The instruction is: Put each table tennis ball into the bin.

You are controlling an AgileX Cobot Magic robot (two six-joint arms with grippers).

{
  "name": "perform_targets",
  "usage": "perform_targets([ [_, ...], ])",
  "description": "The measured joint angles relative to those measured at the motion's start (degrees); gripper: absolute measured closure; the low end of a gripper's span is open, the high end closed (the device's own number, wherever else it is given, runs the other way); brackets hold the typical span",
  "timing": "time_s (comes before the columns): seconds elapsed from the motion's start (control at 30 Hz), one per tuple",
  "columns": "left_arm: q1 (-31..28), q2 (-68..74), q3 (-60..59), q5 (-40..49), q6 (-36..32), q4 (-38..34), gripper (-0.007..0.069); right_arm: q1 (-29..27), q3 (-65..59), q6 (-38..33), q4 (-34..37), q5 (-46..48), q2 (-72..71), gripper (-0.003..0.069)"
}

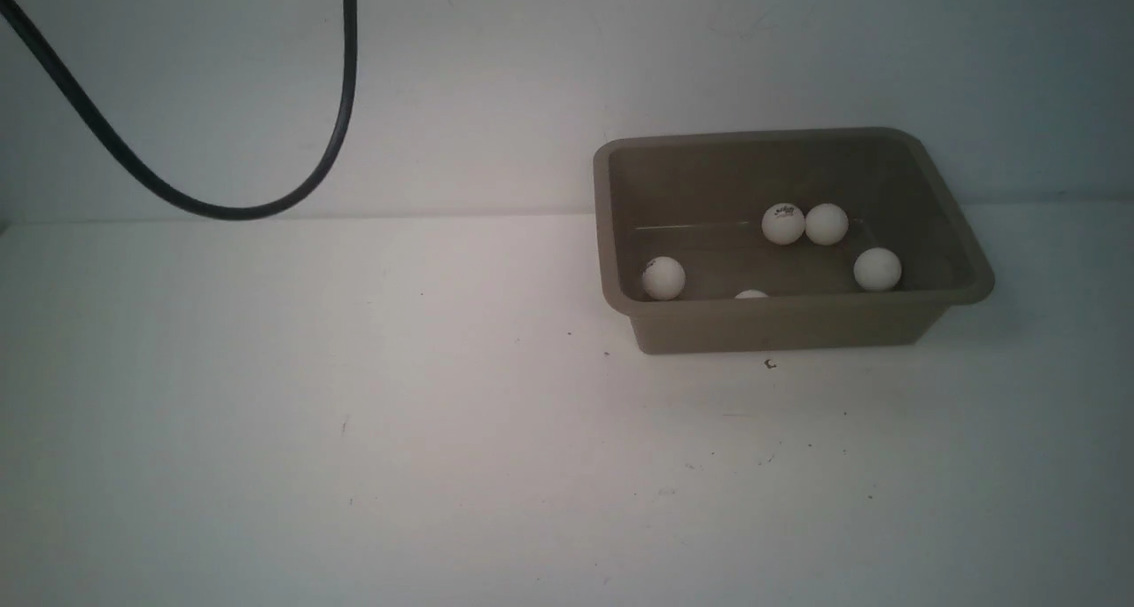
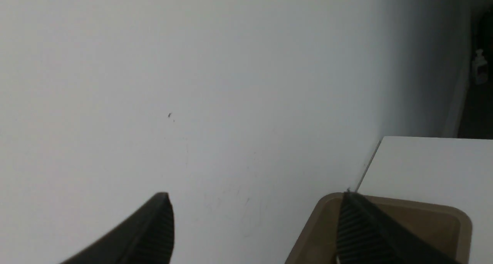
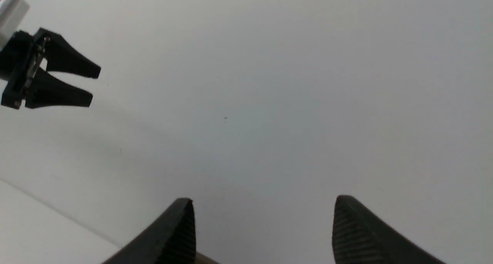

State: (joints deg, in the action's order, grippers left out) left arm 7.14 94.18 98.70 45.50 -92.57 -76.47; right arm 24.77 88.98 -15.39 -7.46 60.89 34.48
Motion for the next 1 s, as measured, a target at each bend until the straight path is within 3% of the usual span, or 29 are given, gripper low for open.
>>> perform_targets([
  [0.2, 0.00, -1.98, 0.00, 0.66, 0.84, 0.43, 0.0125, 0.00, -8.95, -4.13, 10.71, 1.04, -12.45, 0.0219],
  [0.3, -0.05, -2.44, 0.00, 0.66, 1.48, 0.49, 0.0125, 0.00, -18.16, -5.55, 19.46, 1.40, -19.76, 0.0219],
  [0.4, -0.11, -2.51, 0.00, 0.66, 2.99, 0.49, 0.0125, 0.00, -25.92, -5.74, 22.59, 0.53, -25.16, 0.0219],
  [0.67, -0.11, -2.55, 0.00, 0.77, 4.28, 0.40, 0.0125, 0.00, -40.23, -6.07, 23.81, -6.32, -35.91, 0.0219],
  [1.0, -0.11, -2.62, 0.00, 1.01, 5.27, -0.79, 0.0125, 0.00, -54.51, -4.03, 24.69, -3.26, -35.85, 0.0219],
])
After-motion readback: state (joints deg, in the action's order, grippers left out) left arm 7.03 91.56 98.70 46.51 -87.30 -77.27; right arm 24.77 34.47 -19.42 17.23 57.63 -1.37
